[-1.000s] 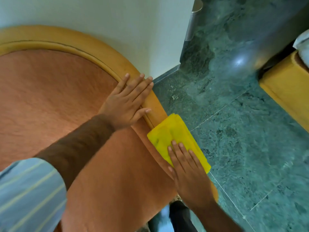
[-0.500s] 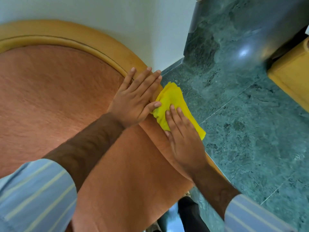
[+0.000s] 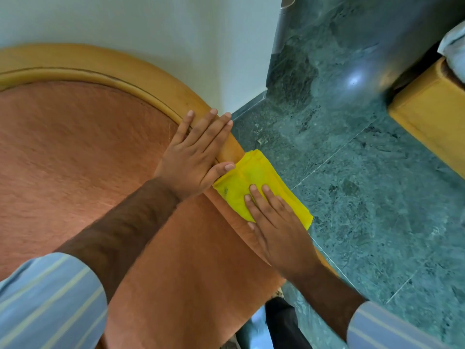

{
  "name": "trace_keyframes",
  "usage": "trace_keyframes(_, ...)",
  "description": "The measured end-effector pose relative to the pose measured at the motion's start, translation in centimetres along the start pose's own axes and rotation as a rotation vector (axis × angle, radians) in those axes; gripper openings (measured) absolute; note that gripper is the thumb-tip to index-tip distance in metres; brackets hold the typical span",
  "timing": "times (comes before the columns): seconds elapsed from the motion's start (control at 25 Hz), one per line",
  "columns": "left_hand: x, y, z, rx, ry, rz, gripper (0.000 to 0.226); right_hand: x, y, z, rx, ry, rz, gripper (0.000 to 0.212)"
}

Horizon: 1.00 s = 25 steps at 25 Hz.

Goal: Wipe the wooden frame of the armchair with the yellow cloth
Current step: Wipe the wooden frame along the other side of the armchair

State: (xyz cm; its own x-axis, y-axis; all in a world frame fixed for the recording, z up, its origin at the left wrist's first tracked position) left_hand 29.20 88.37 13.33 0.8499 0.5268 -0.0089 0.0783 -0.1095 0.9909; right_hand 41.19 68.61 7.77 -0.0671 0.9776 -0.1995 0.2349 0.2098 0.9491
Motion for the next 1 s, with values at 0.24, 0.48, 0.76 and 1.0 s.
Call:
trace_keyframes(0.24, -0.2, 0.5, -0.1, 0.038, -0.022, -0.058, 0.079, -6.3, -2.7, 1.5, -0.05, 0.022, -0.031, 0.058)
trace_keyframes(0.48, 0.0, 1.1, 0.1, 0.01, 0.005, -0.069, 0.081, -3.9, -1.7, 0.2, -0.108, -0.04, -0.035, 0.064)
trace_keyframes(0.76, -0.1, 0.8, -0.2, -0.001, -0.011, -0.075, 0.08, -0.8, -0.6, 0.2, 0.051, 0.032, -0.001, 0.065)
trace_keyframes(1.0, -0.1, 1.3, 0.0, 0.004, 0.004, -0.121, 0.083, -10.0, -1.9, 2.3, 0.033, -0.004, -0.099, 0.065)
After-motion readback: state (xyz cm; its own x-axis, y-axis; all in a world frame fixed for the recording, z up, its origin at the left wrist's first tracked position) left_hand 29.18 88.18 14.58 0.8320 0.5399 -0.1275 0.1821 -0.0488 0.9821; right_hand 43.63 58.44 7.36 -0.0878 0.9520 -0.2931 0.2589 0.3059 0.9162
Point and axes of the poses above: each hand's wrist, its own x-axis towards the middle knuckle, its own y-axis out of the back of the hand, z = x × y, the point moved 5 cm from there along x, towards the middle knuckle, and after that the axes turned 13 degrees about -z, right-handed, at the moved point
